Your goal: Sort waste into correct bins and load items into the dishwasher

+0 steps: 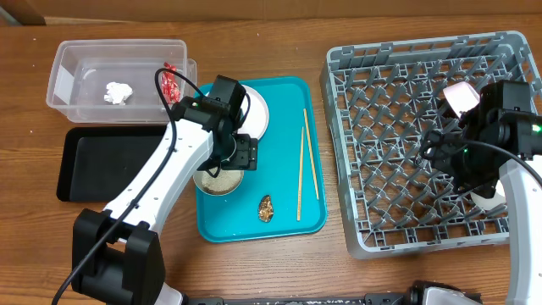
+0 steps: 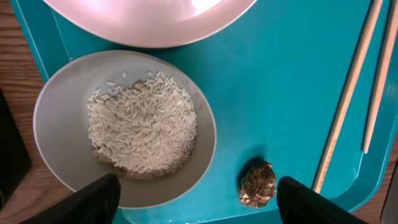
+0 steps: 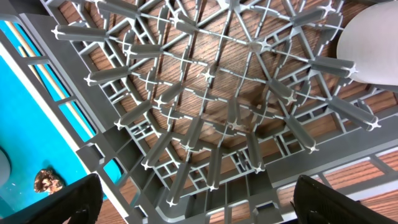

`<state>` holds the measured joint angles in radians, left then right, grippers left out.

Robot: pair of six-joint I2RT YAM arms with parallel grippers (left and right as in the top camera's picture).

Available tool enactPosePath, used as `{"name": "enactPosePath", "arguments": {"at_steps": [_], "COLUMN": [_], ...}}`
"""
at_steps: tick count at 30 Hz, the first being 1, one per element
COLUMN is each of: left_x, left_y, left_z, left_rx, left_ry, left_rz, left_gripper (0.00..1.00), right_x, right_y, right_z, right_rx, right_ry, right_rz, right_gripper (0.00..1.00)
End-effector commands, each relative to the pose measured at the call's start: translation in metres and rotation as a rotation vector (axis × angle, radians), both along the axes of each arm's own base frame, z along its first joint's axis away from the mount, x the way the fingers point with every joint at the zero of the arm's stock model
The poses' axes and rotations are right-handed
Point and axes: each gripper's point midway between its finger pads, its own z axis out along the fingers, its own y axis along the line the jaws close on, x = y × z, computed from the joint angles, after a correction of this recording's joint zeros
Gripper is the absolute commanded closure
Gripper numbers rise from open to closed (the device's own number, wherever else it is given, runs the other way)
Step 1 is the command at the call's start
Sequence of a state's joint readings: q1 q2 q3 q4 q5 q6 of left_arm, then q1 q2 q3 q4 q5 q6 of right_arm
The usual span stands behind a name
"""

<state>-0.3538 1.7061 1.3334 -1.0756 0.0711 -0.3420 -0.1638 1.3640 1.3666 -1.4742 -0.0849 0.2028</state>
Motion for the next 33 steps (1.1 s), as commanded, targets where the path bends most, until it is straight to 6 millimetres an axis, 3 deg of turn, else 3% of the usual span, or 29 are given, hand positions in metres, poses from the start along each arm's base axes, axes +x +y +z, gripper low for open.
{"name": "enactPosePath", "arguments": {"at_steps": [1, 21, 33], "left_x": [0.001, 0.000, -0.004], "left_y": [-0.004, -0.004, -0.013], "left_z": [0.003, 0.000, -0.019], "left_rx": [-0.015, -0.011, 0.010], "left_ry": [-0.013, -0.006, 0.048], "left_rz": [0.006, 0.006, -0.024], "left_gripper": [0.18, 0.18, 0.18], "right_x": [-0.001, -0.001, -0.001], "right_y": [-0.004, -0.004, -0.004], "right_z": [0.001, 0.001, 0.001], "right_rx": [-0.014, -0.014, -0.014], "right_ry": [-0.008, -0.008, -0.008], "right_rz": [-0.015, -0.015, -0.015], "right_gripper": [0.00, 0.00, 0.00]}}
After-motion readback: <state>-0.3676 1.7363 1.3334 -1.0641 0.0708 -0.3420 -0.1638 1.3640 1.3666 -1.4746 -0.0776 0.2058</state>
